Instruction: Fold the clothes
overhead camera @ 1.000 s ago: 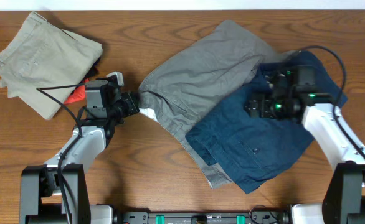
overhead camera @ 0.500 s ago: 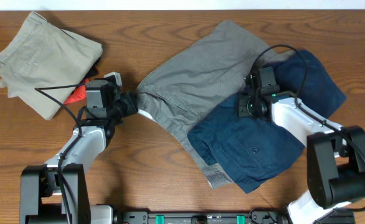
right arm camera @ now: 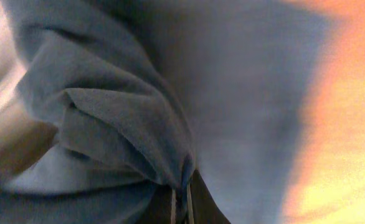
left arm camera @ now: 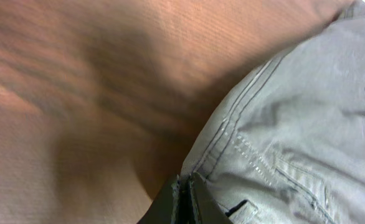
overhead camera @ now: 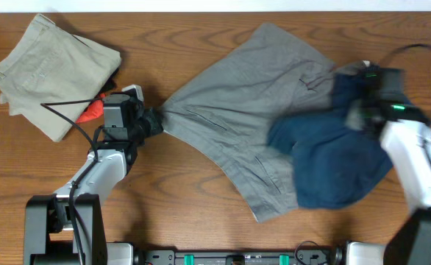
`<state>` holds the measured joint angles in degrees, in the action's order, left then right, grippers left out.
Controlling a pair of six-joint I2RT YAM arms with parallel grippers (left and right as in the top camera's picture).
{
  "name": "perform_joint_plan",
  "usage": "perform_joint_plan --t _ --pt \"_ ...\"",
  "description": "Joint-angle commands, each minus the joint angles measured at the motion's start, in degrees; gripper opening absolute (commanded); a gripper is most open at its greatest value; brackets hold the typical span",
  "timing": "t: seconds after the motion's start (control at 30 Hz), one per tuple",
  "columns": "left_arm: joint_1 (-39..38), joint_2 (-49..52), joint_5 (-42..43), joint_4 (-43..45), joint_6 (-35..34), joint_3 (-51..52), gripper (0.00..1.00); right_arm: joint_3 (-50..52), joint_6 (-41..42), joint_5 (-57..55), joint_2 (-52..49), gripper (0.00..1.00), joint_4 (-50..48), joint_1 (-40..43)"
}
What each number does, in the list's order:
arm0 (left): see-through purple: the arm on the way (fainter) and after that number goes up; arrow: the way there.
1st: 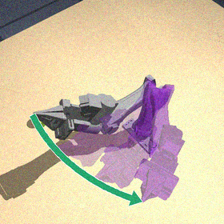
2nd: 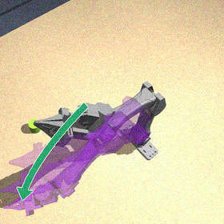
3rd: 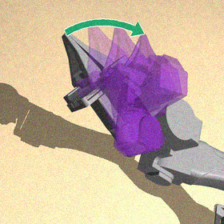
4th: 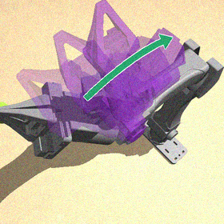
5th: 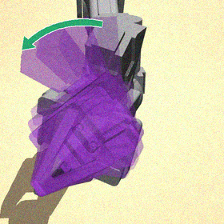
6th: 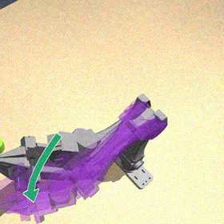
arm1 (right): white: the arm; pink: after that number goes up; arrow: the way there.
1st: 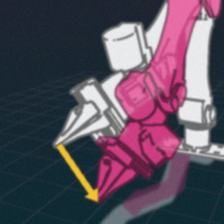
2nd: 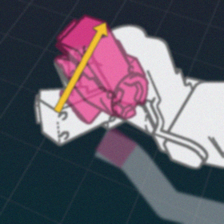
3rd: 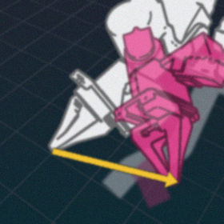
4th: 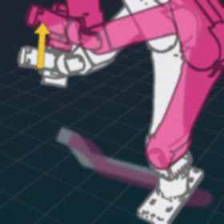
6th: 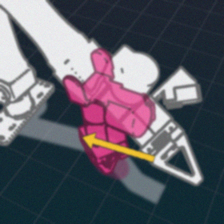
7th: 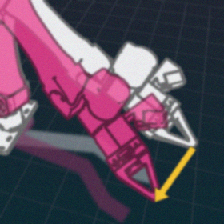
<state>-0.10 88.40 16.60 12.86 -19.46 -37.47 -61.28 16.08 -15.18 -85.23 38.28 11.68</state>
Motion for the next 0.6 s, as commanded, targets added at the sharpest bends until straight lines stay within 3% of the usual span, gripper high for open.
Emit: perform_joint_plan --t 0.0,0.23,0.43,0.57 --pt "0.66 0.39 -7.19 3.69 0.52 -0.39 0.06 -0.72 0.22 -7.3 2.08 0.01 0.11 8.52" --pt "0.66 0.33 -8.61 14.12 0.55 -1.25 0.06 -0.87 8.68 -6.6 2.21 0.01 2.4 21.59" --pt "1.07 0.26 -8.68 12.79 1.84 -3.52 0.06 -1.2 8.63 2.86 2.93 0.36 2.08 22.91" --pt "2.1 -0.2 -8.66 7.8 2.1 -6.03 0.06 -2.43 5.11 10.38 5.46 0.46 0.66 21.46"
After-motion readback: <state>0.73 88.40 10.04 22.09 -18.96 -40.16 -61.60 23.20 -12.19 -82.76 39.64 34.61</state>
